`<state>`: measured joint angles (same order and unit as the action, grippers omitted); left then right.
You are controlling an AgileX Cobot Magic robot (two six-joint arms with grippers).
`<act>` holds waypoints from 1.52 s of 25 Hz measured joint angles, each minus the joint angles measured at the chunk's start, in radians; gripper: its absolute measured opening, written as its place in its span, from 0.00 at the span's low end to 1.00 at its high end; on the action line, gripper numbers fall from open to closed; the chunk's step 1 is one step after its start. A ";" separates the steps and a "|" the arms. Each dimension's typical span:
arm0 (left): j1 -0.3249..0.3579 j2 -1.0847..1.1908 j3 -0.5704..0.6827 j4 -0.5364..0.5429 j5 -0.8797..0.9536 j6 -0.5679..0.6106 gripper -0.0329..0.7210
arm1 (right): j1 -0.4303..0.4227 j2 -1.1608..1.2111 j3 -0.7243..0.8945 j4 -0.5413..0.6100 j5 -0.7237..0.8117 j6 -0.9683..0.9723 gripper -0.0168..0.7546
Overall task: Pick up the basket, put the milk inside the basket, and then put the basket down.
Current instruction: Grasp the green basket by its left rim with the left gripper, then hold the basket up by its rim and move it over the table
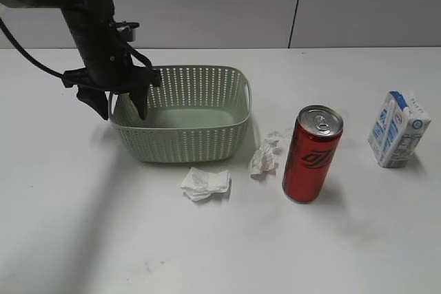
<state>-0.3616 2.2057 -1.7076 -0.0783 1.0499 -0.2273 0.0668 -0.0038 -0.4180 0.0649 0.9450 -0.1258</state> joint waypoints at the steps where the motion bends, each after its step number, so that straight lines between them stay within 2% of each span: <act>1: 0.000 0.005 0.000 -0.003 -0.003 -0.003 0.74 | 0.000 0.000 0.000 0.000 0.000 0.000 0.76; 4: 0.000 0.009 0.000 -0.014 -0.013 -0.003 0.69 | 0.000 0.000 0.000 0.000 0.000 0.001 0.76; 6: 0.000 0.010 0.000 -0.017 -0.014 -0.003 0.61 | 0.000 0.000 0.000 0.000 0.000 0.001 0.76; 11: 0.000 0.011 0.000 -0.017 -0.006 -0.005 0.17 | 0.000 0.000 0.000 0.000 0.000 0.001 0.76; 12: 0.000 0.011 0.000 -0.017 -0.006 -0.006 0.11 | 0.000 0.000 0.000 0.000 0.000 0.001 0.76; 14: 0.000 0.011 -0.001 -0.021 -0.005 -0.007 0.07 | 0.000 0.000 0.000 0.000 0.000 0.001 0.76; 19: 0.001 0.011 -0.001 -0.041 0.012 -0.010 0.05 | 0.000 0.000 0.000 0.000 0.000 0.001 0.76; 25: 0.013 -0.012 -0.001 -0.131 0.060 -0.010 0.05 | 0.000 0.000 0.000 0.000 0.000 0.000 0.76; 32: 0.006 -0.170 0.011 -0.107 0.104 -0.025 0.05 | 0.000 0.000 0.000 0.000 0.000 0.001 0.76; 35: -0.017 -0.263 0.077 -0.102 0.104 -0.047 0.05 | 0.000 0.000 0.000 0.000 0.000 0.001 0.76; 38: -0.042 -0.365 0.217 -0.099 0.071 -0.059 0.05 | 0.000 0.000 0.000 0.000 0.000 0.001 0.76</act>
<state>-0.4040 1.8402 -1.4907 -0.1774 1.1211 -0.2867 0.0668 -0.0038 -0.4180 0.0649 0.9450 -0.1246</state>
